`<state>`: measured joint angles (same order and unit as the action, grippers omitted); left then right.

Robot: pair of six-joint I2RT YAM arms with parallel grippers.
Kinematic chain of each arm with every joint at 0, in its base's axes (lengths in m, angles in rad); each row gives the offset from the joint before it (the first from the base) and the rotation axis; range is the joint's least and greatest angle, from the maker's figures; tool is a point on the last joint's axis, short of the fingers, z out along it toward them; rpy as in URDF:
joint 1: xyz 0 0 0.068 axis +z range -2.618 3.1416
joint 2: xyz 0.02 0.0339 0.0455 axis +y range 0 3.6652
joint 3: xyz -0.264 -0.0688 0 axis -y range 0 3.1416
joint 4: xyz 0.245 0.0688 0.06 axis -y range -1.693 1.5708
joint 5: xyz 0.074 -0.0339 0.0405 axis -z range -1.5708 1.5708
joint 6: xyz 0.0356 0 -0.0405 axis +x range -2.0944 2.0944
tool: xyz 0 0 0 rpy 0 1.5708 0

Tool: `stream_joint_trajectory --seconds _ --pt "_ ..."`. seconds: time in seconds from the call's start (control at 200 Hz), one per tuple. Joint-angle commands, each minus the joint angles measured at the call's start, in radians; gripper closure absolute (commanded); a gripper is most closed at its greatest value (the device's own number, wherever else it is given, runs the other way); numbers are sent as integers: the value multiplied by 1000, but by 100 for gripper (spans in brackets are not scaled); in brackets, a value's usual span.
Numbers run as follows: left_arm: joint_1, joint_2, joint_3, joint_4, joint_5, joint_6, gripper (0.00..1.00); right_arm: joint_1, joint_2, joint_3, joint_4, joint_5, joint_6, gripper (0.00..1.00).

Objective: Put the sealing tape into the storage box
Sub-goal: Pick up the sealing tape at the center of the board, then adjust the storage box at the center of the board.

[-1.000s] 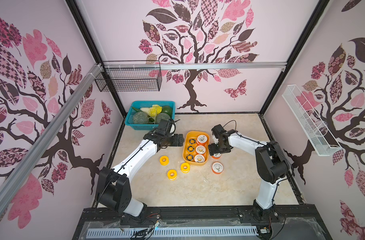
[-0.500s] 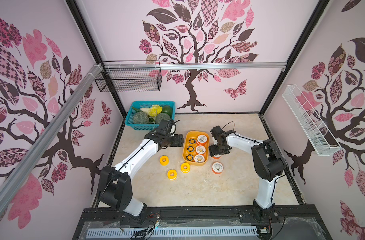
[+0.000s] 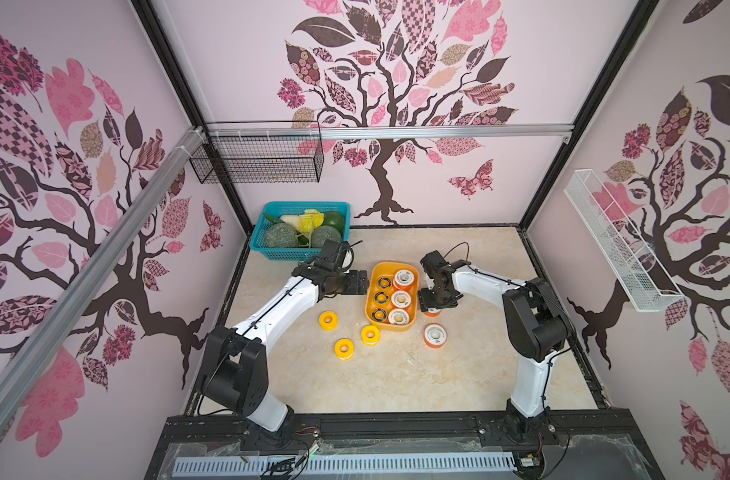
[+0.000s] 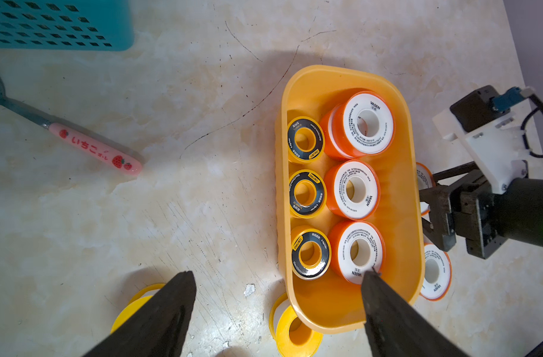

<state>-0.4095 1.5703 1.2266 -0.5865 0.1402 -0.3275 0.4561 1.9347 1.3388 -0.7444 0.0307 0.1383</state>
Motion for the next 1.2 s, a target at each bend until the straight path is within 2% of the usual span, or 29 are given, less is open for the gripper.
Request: stream_joint_trajectory --seconds 0.0,0.22,0.53,0.715,0.915,1.195 --pt "6 54 0 34 26 -36 13 -2 -28 0 25 3 7 28" --pt "7 163 -3 112 86 -72 24 -44 -80 -34 25 -26 2 29" --pt "5 231 -19 189 169 -70 43 -82 -142 -40 6 -78 -11 29" --pt "3 250 -27 201 165 -74 61 -87 -163 -26 -18 -77 -17 29" --pt "3 262 -30 203 156 -70 72 -87 -194 -5 -44 -103 -22 29" --pt "-10 257 -41 204 159 -82 82 -86 -223 26 -68 -152 -25 29"
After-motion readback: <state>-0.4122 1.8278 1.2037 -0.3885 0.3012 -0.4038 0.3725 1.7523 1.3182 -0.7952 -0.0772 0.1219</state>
